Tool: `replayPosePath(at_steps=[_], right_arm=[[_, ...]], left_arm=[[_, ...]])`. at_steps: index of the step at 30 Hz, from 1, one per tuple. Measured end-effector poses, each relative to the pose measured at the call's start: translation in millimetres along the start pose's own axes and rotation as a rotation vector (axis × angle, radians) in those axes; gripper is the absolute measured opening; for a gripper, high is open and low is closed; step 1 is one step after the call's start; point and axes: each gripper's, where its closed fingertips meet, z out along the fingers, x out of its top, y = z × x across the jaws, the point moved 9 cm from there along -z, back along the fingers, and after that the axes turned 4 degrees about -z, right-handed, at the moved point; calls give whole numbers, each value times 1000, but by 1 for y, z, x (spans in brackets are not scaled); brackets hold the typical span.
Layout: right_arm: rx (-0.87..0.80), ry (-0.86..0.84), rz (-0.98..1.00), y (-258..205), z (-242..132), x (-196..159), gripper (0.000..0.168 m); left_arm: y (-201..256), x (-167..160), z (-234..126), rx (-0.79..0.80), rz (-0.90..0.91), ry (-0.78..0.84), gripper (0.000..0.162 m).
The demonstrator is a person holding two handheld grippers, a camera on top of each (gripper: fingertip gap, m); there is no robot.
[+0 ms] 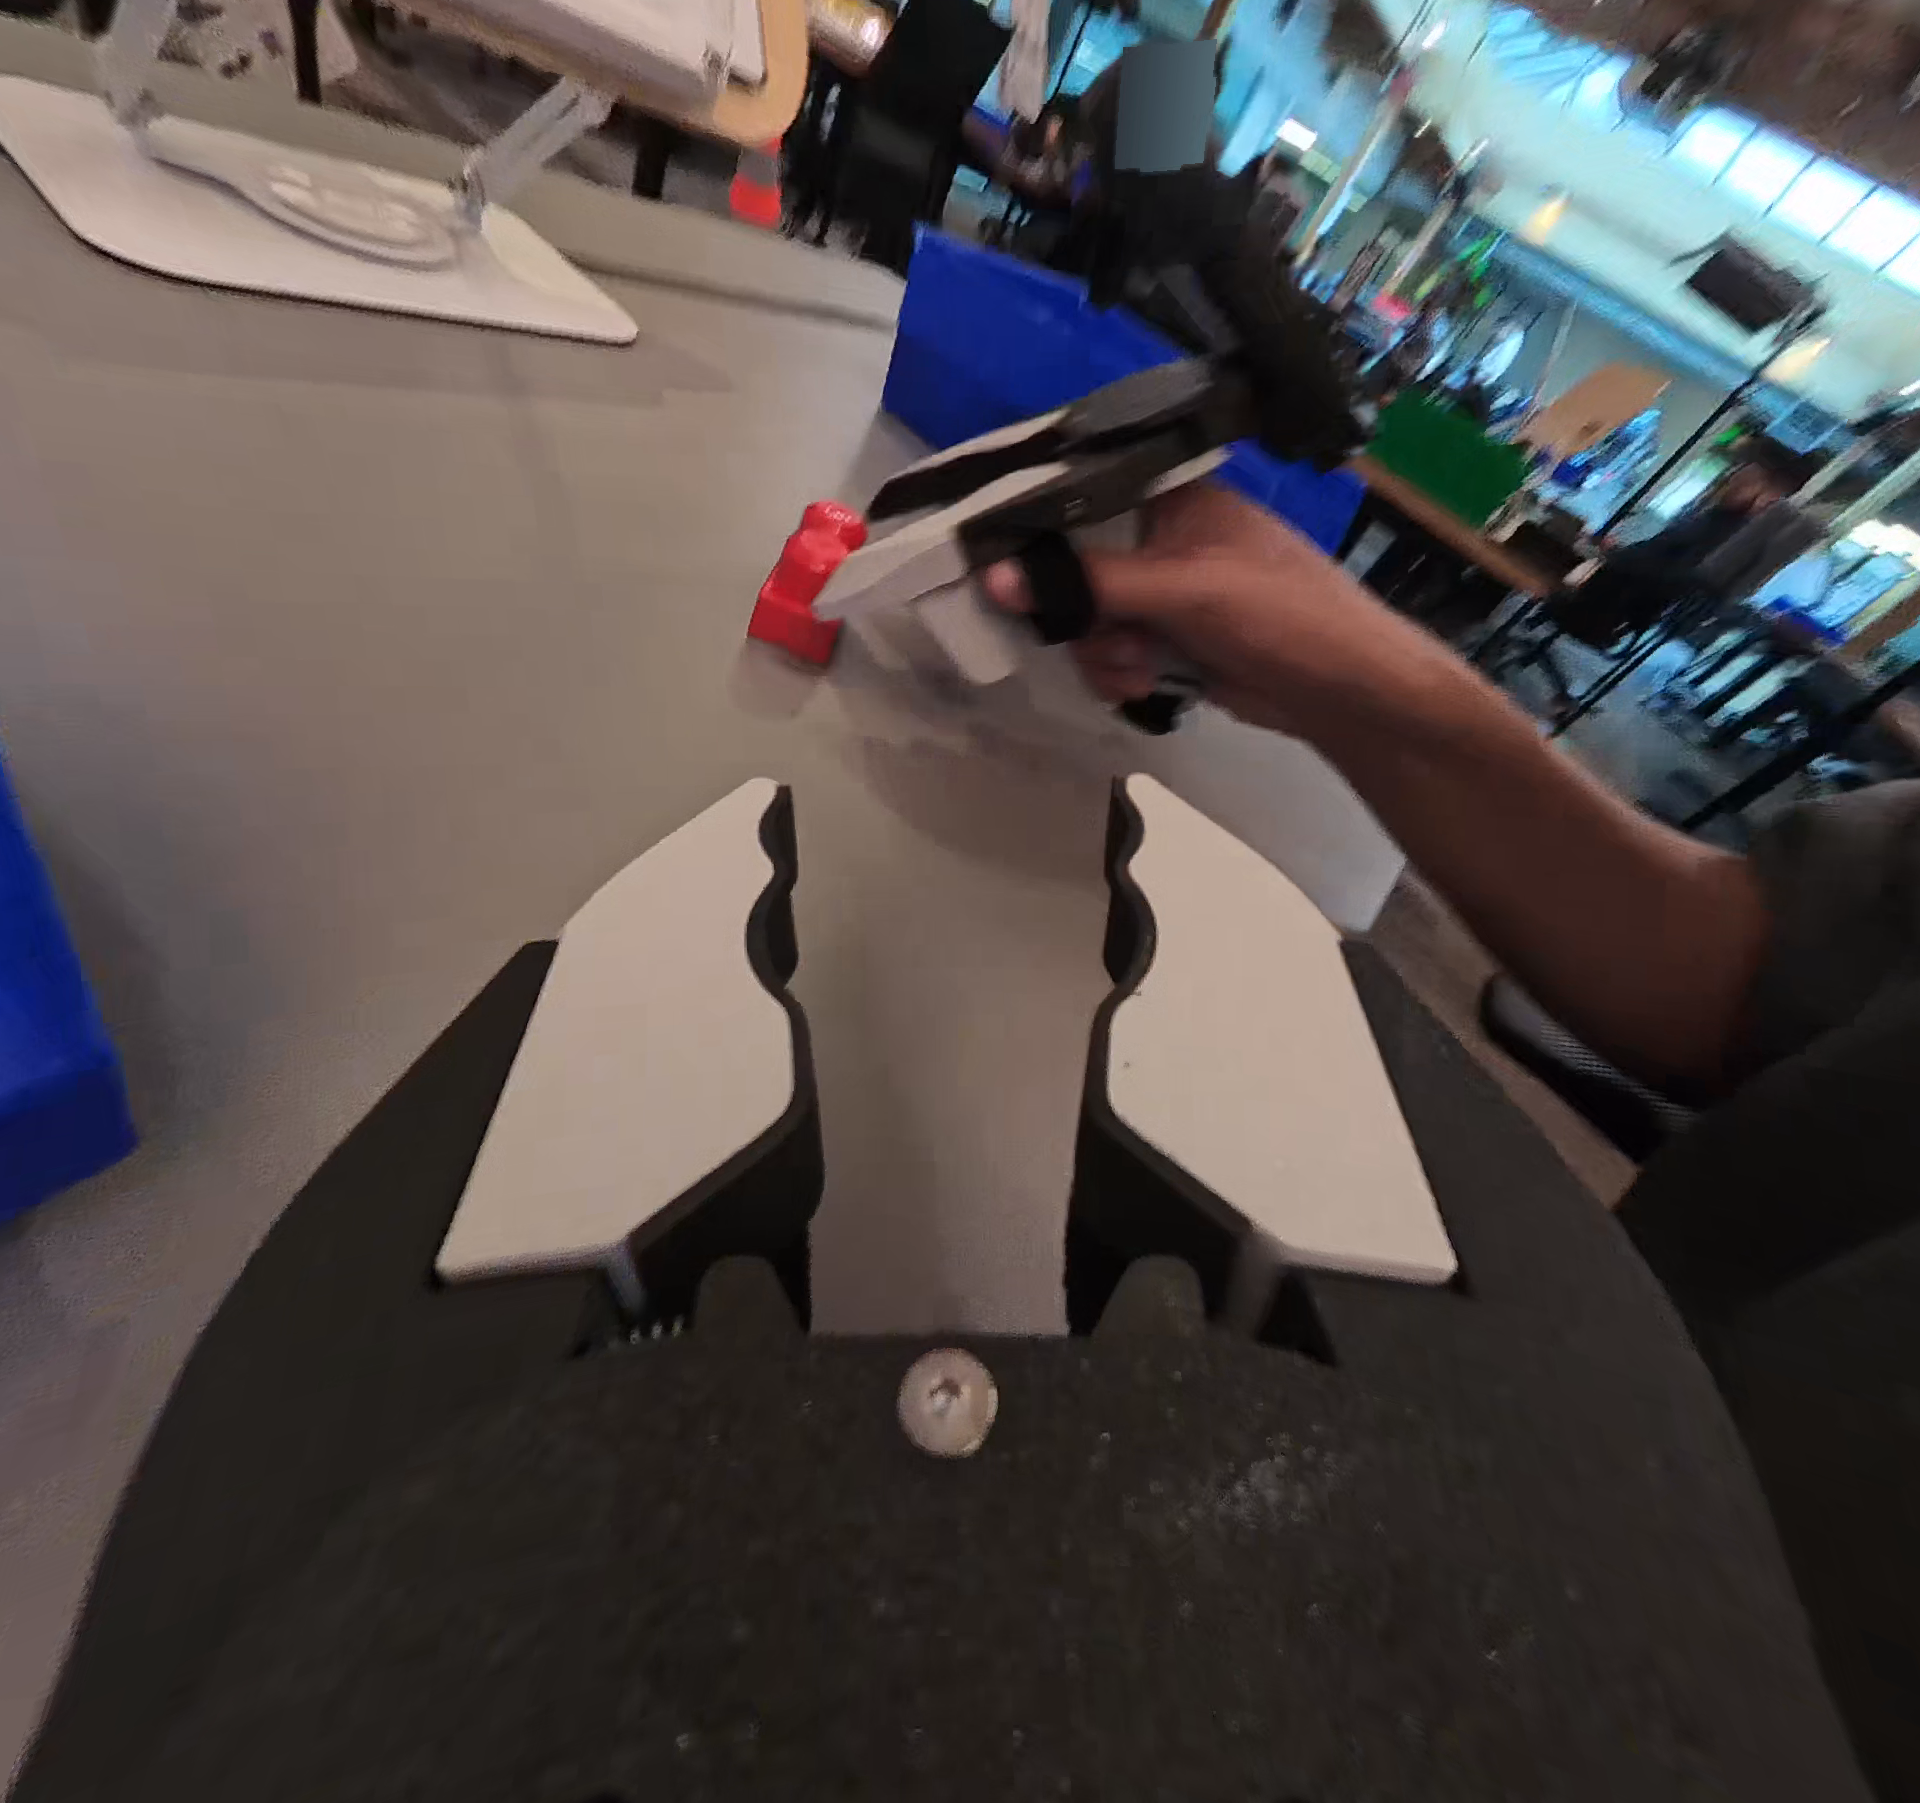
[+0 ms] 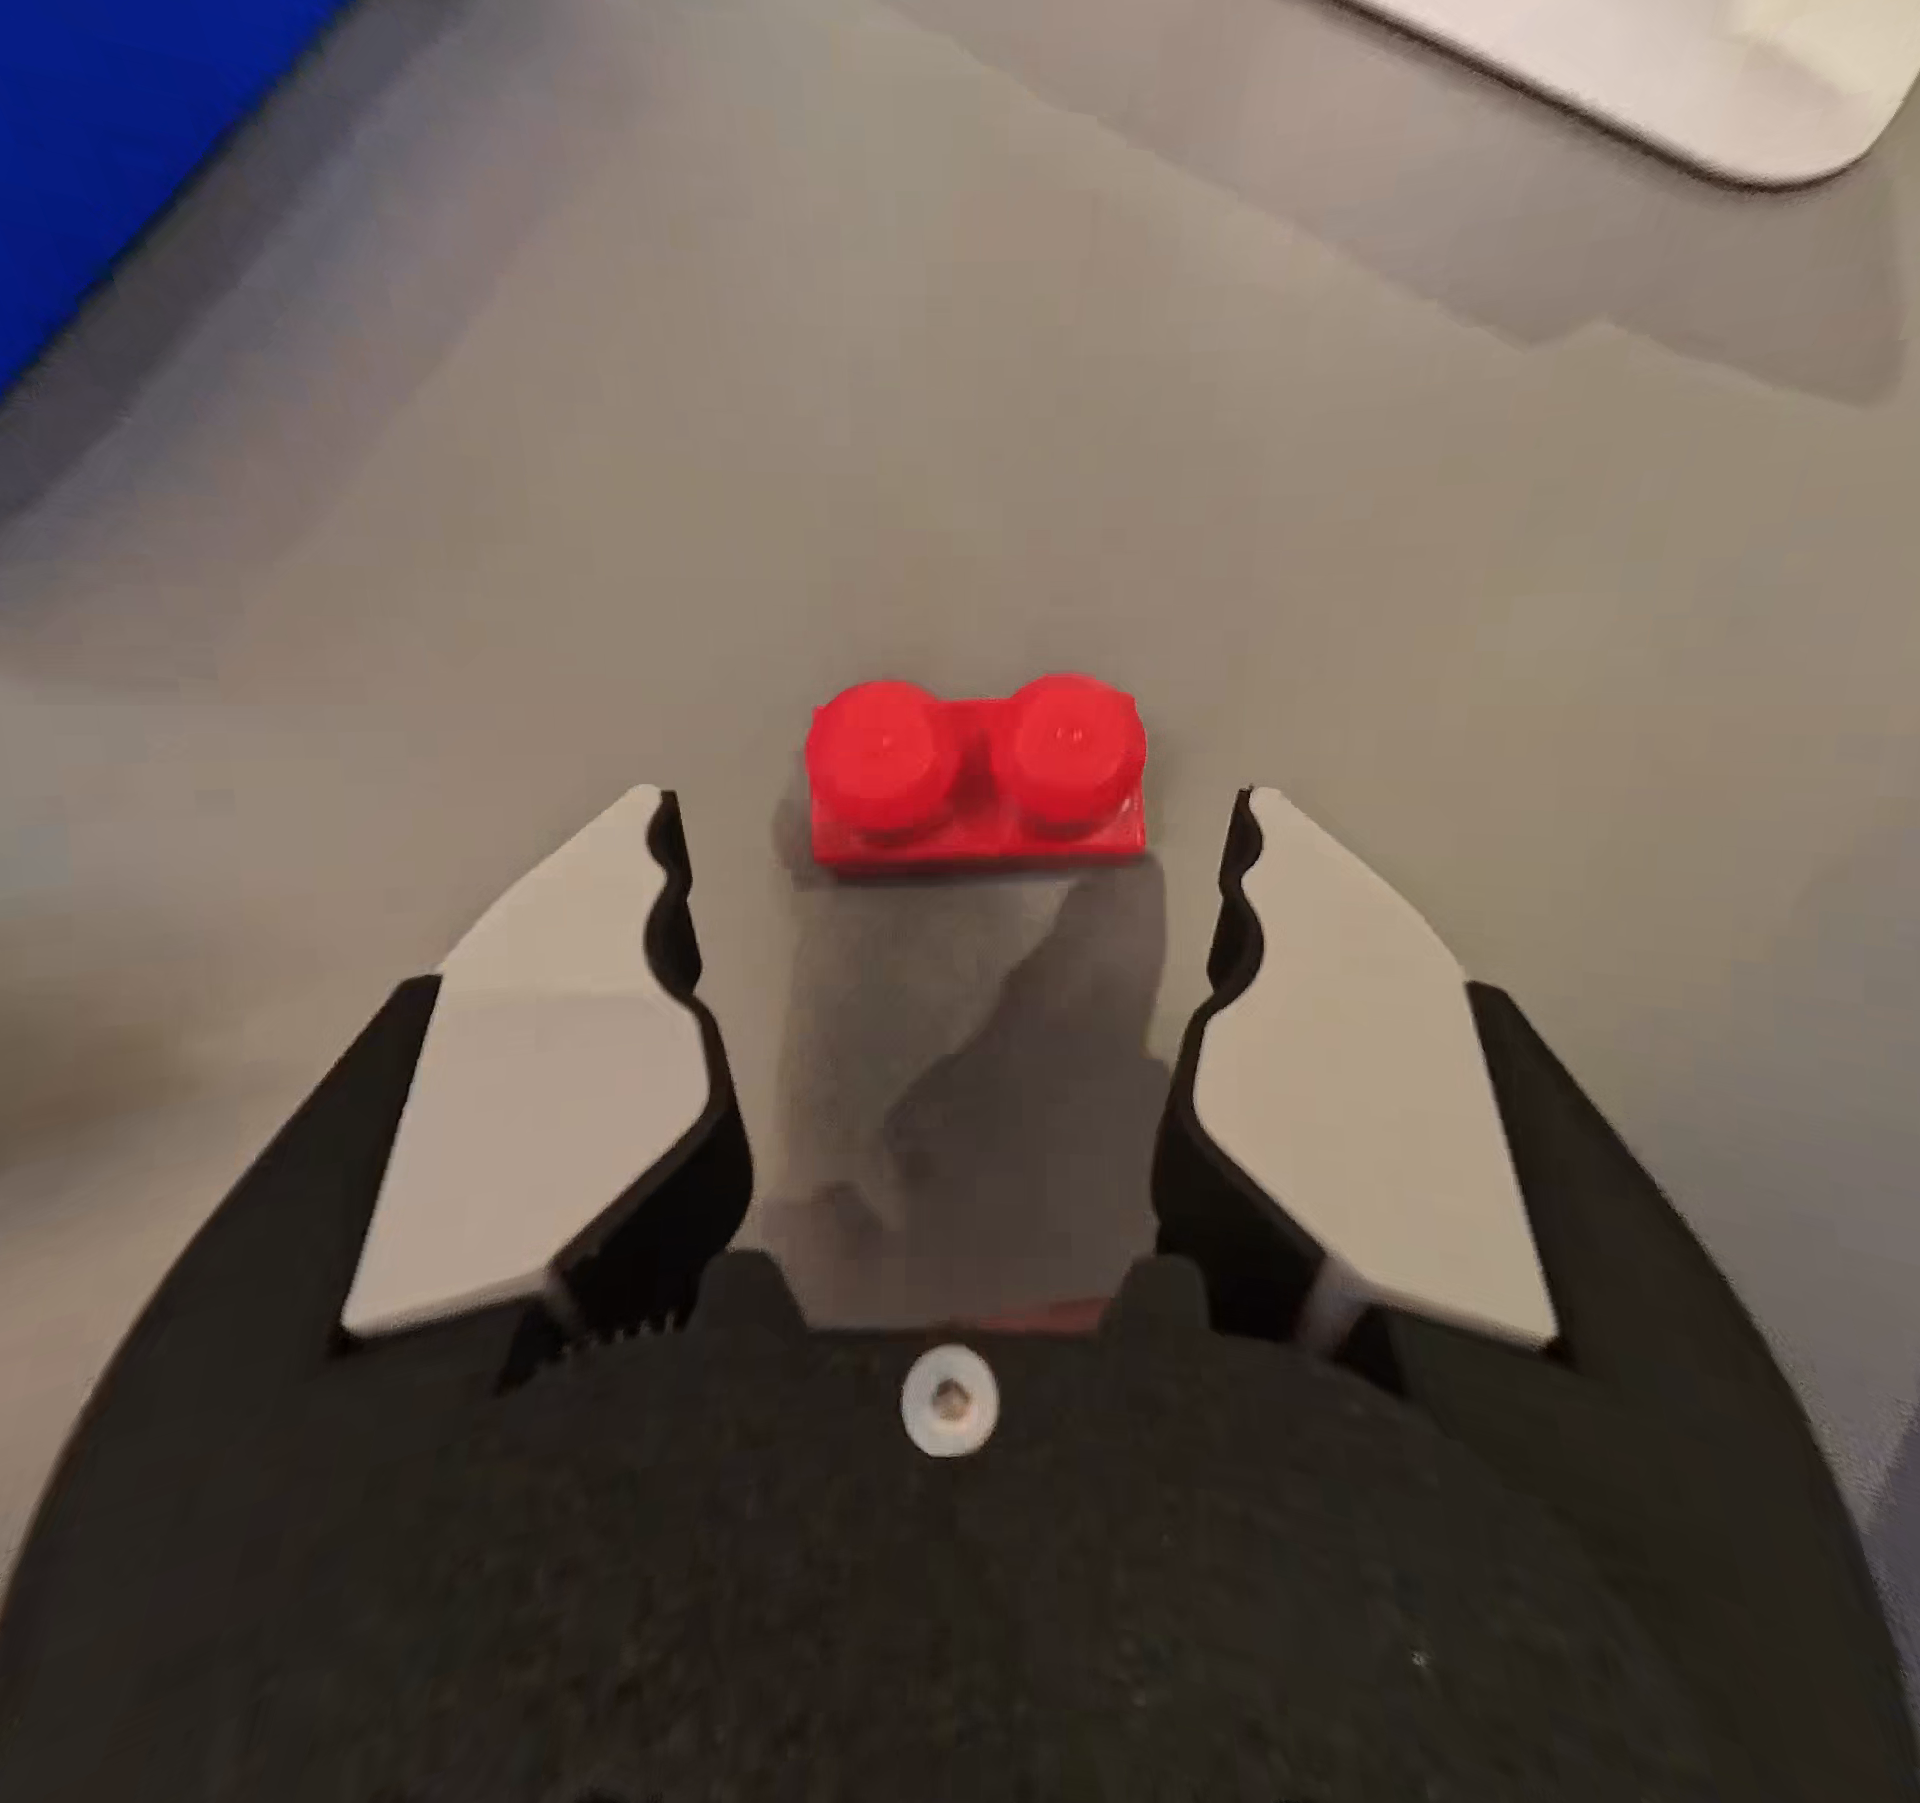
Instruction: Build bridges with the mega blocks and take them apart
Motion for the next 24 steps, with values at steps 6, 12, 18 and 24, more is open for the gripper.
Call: replayPosePath(at_steps=[6, 12, 18, 24], right_arm=[[-49, -64, 10, 1, 30, -2, 75], [-113, 136, -82, -6, -29, 12, 75], [-423, 362, -70, 54, -170, 9, 75], [-629, 35, 105, 197, -225, -32, 76]], left_arm=[[-8, 0, -34, 12, 133, -21, 55], [-9, -3, -47, -33, 88, 50, 53], [-10, -4, -48, -38, 73, 49, 53], [-5, -4, -38, -68, 77, 38, 53]])
